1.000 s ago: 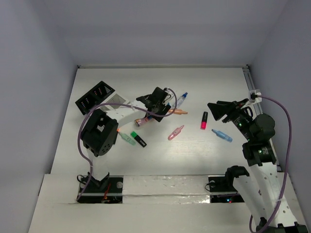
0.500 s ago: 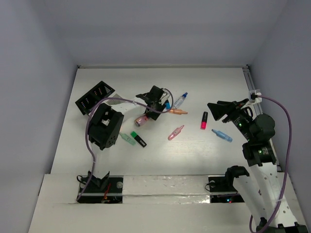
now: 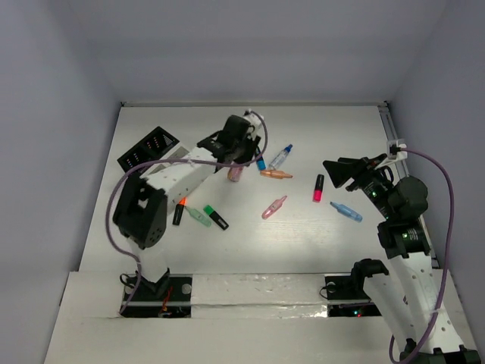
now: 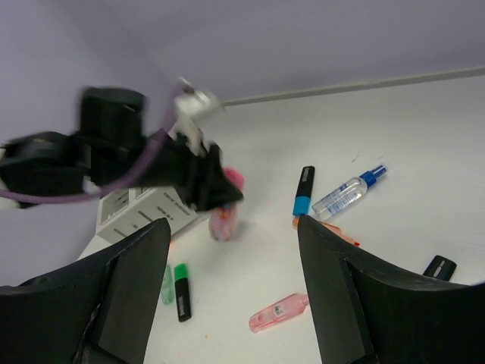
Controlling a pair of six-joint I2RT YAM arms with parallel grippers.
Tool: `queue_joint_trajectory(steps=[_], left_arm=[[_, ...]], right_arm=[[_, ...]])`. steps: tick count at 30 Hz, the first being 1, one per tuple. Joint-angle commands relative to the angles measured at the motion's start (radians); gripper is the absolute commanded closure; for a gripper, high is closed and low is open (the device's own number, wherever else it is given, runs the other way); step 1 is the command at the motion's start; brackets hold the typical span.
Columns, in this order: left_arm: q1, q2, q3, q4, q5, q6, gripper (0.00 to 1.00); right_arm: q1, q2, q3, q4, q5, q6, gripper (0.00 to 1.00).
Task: Sort the stationery into containers
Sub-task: Pick up the pen from the center of the board, then place the pen in the storage box.
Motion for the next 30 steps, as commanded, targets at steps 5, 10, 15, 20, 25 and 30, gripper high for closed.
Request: queue_joint_trajectory(steps=[5,10,15,20,25,30], left_arm=[[0.198,-0.448,-0.076,0.418,-0.108,-0.207,1.0],[0.419,-0.58,-0.25,0.608,-0.209,-0.29,1.0],[0.52,-0.593,-0.315,0.701,-0.226,-0.278,1.0],[0.571,-0.556,-0.329,0.734,-0.198,-0.265,1.0],[0.603,-0.516,-0.352,0.766,-0.201,-0.209,1.0],[0.612,-0.473,-0.392,0.806,-0.18,-0.181,1.0]], right_arm=[[0.006,0.012,0.005,0.031,0.004,-0.012,0.26],[0.015,0.022,-0.002,0.049,-0.015,-0.002,0.25],[0.015,0.03,-0.007,0.063,-0.03,0.004,0.25],[0.015,0.032,-0.01,0.066,-0.03,0.004,0.25],[0.015,0.03,-0.01,0.068,-0.033,0.006,0.25],[0.015,0.036,-0.012,0.074,-0.041,0.009,0.25]])
